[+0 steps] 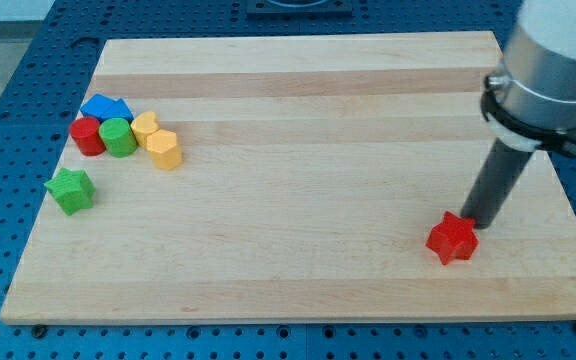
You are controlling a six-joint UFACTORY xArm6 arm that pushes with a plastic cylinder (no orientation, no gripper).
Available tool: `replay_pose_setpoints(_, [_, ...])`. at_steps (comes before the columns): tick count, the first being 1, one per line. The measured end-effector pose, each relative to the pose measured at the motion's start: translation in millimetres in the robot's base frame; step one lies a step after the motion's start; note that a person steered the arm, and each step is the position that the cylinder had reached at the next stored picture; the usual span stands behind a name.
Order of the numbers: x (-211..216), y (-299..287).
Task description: Push the red star towards the bottom right side of the board
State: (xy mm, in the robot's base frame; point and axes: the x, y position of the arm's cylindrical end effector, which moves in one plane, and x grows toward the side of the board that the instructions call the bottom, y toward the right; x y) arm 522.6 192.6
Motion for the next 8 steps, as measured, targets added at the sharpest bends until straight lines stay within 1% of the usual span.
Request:
replay_pose_setpoints(1, [-9.1,-32.9])
replay_pose_setpoints(3, [-65.5,-214.8])
replay_pose_setpoints(4, [-68.0,-257.6])
replay_pose_setpoints(5, [-47.2,-266.6])
replay_pose_setpoints(7, [-48.0,-391.7])
replay_pose_setpoints(8, [-82.3,-445.5])
